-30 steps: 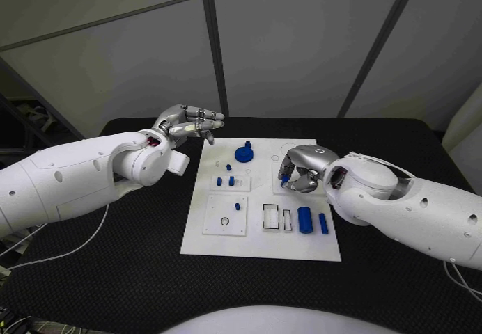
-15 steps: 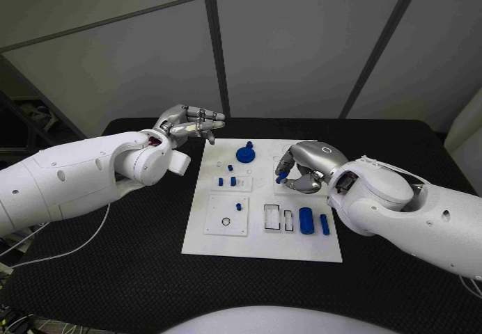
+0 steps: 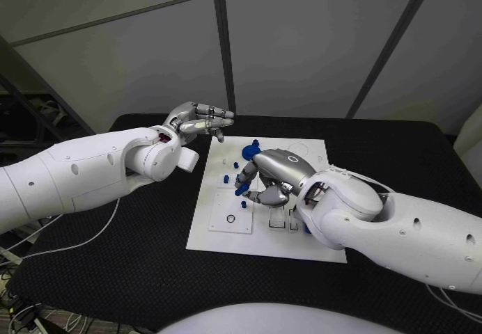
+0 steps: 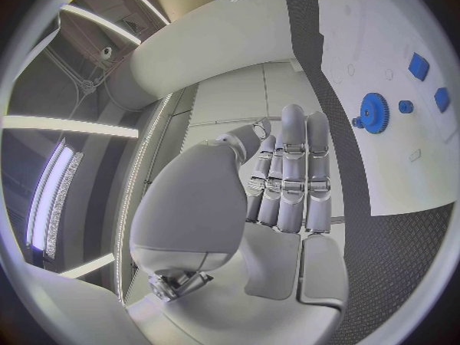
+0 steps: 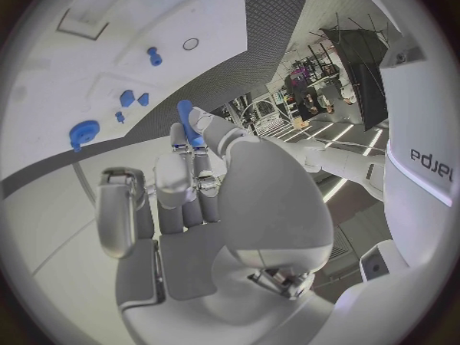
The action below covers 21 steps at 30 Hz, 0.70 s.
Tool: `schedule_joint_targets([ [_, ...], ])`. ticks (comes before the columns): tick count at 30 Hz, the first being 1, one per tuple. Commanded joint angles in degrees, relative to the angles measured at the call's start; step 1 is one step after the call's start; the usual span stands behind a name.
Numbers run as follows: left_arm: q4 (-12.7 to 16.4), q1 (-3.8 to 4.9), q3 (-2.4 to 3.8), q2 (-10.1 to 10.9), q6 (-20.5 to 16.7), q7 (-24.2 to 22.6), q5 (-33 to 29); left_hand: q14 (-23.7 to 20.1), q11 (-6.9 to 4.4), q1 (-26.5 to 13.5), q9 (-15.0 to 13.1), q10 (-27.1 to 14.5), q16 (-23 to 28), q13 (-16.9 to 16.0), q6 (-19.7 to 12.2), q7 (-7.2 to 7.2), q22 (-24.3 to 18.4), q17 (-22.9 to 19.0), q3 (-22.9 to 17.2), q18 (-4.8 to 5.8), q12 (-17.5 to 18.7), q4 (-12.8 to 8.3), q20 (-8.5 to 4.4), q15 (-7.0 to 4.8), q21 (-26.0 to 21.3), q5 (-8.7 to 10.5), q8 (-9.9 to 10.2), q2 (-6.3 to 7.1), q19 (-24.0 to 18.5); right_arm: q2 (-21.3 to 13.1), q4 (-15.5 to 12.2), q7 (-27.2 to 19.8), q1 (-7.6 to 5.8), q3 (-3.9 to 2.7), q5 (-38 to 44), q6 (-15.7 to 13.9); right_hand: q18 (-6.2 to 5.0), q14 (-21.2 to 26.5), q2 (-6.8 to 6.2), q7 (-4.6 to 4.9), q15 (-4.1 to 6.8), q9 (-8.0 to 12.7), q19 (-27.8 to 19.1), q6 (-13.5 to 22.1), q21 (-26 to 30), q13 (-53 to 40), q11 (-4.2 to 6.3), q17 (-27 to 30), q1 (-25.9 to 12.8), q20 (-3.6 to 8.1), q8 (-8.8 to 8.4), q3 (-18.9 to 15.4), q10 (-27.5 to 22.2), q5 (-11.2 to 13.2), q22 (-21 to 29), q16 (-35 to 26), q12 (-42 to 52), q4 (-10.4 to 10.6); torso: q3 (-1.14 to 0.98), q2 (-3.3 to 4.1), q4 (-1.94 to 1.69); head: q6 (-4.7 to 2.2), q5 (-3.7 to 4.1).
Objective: Assemble the parts on the task board
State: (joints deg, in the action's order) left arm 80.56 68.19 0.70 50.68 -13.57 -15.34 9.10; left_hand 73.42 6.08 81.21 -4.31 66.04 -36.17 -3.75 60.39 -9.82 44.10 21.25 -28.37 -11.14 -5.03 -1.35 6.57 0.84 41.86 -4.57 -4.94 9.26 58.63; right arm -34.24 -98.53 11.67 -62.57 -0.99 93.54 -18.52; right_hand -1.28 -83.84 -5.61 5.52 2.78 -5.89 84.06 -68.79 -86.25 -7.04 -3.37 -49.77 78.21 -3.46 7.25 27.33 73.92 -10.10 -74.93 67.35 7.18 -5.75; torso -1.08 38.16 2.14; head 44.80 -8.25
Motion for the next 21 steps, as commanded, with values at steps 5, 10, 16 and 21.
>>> schedule_joint_targets([
  [5,-0.1,0.08,0.05,-0.6,0.8,0.0,-0.2,-0.2,0.09,-0.2,0.1,-0.2,0.4,0.0,0.0,-0.18,-0.1,-0.1,0.1,0.62,0.3,0.0,0.21,0.06,-0.2,0.2,0.3,-0.37,-0.3,3.4,3.4,-2.8,0.47,2.0,-1.6,2.2,0.38,0.0,1.16,0.12,0.26,-3.8,4.3,0.1,-0.4,-0.2,1.69,0.1,1.4,0.34,-0.21,0.6,1.9,-0.3,-12.4,-0.1,-0.5,-0.1,-0.04,0.1,-0.01,0.4,-1.01],
  [10,-0.2,0.09,0.05,-0.9,0.9,0.0,-0.2,-0.2,0.09,-0.2,0.1,-0.2,0.4,0.0,0.0,-0.17,-0.1,-0.1,0.1,0.61,0.3,0.0,0.21,0.06,-0.2,0.2,0.3,-0.4,-0.3,5.1,5.0,-2.8,0.73,2.61,-1.1,3.3,0.38,0.0,1.17,0.17,0.22,-3.9,4.3,0.2,-0.4,-0.3,1.64,0.3,1.3,0.32,-0.3,0.7,1.8,-0.3,-12.4,-0.2,-0.6,-0.1,-0.06,0.11,0.03,0.6,-1.51],
  [16,-0.2,0.09,0.05,-1.1,1.0,0.1,-0.2,-0.2,0.09,-0.2,0.1,-0.2,0.4,0.0,0.0,-0.17,-0.1,-0.1,0.1,0.61,0.3,0.0,0.21,0.06,-0.2,0.2,0.3,-0.4,-0.3,6.2,6.6,-1.4,0.87,2.95,0.2,5.2,0.39,0.1,1.2,0.28,0.16,-4.1,4.3,0.4,-0.4,-0.4,1.54,0.3,1.1,0.28,-0.46,0.9,1.6,-0.3,-12.5,-0.2,-0.9,-0.2,-0.07,0.03,0.18,0.86,-2.13],
  [21,-0.2,0.1,0.05,-1.1,0.9,0.1,-0.2,-0.2,0.09,-0.2,0.1,-0.2,0.4,0.0,0.0,-0.17,-0.1,-0.1,0.1,0.61,0.3,0.0,0.21,0.06,-0.2,0.2,0.3,-0.4,-0.3,6.3,7.0,-0.5,0.89,3.56,0.7,6.3,0.43,0.1,1.21,0.31,0.13,-4.2,4.4,0.4,-0.6,-0.5,1.51,0.3,1.0,0.26,-0.5,0.9,1.6,-0.3,-12.6,-0.1,-0.9,-0.1,-0.07,0.03,0.24,1.03,-2.36],
])
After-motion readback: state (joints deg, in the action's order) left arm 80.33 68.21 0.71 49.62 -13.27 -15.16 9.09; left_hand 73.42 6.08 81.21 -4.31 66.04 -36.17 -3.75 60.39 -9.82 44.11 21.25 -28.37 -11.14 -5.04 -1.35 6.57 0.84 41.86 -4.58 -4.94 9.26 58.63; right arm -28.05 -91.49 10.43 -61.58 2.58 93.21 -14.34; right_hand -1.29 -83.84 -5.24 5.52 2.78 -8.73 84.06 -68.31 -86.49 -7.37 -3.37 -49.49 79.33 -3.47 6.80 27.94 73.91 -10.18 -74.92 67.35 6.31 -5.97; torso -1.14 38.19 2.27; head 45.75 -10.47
